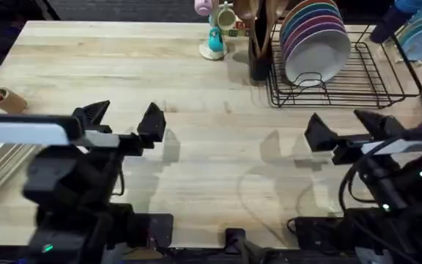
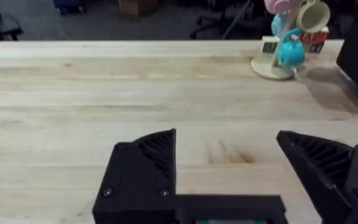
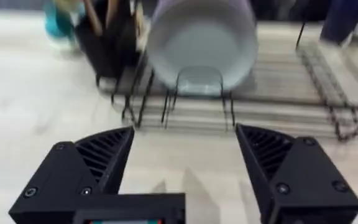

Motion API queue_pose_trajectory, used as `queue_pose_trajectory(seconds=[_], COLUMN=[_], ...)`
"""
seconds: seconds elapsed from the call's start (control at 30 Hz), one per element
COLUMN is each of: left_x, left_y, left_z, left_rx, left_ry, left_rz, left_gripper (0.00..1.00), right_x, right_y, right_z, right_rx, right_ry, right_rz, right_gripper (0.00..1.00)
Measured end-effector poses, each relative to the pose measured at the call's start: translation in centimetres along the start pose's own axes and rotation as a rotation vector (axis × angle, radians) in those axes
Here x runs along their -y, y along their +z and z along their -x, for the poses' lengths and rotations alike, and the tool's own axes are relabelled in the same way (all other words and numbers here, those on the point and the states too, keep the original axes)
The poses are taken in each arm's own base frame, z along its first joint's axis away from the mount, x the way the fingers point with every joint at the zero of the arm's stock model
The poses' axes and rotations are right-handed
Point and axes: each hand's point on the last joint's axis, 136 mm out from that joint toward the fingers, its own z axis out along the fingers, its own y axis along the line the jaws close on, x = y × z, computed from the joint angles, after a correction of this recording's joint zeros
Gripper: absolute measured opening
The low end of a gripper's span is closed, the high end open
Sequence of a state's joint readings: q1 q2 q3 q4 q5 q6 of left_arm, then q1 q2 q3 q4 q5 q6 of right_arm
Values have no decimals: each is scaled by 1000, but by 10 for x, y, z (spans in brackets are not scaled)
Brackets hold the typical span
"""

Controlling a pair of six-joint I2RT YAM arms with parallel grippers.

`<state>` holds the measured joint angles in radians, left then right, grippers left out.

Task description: Pick up the cup on the table and put them onto the rack.

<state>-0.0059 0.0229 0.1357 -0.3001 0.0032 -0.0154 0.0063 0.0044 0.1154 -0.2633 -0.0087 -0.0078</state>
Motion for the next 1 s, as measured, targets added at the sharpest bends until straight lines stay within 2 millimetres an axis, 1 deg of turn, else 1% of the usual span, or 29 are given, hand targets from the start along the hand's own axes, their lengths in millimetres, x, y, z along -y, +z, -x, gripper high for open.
queue_pose_trajectory(seconds=[0.1,0.2,0.27,0.43,0.57,0.73,0.87,1.0], left_x=[0,1,1,1,2,2,2,6], left_y=[-10,-18,-21,-19,-14,-4,3,10], left_z=[17,44,62,95,114,140,153,161], left_rx=[-48,-74,-98,-204,-299,-375,-413,-416], left_ry=[0,0,0,-1,-1,-1,-2,-5], left_rz=[1,1,2,3,5,6,6,-13], left_gripper=[994,995,994,995,995,995,996,995], right_x=[-1,-2,-2,-3,-3,-3,-3,-3], right_y=[-10,-22,-31,-47,-56,-63,-65,-61], right_z=[-2,15,31,59,79,104,126,142], right_rx=[-95,-149,-184,-305,-402,-498,-539,-537], right_ry=[4,7,8,14,18,23,24,10], right_rz=[4,6,8,9,10,11,11,15], right_gripper=[995,995,995,996,995,996,996,996])
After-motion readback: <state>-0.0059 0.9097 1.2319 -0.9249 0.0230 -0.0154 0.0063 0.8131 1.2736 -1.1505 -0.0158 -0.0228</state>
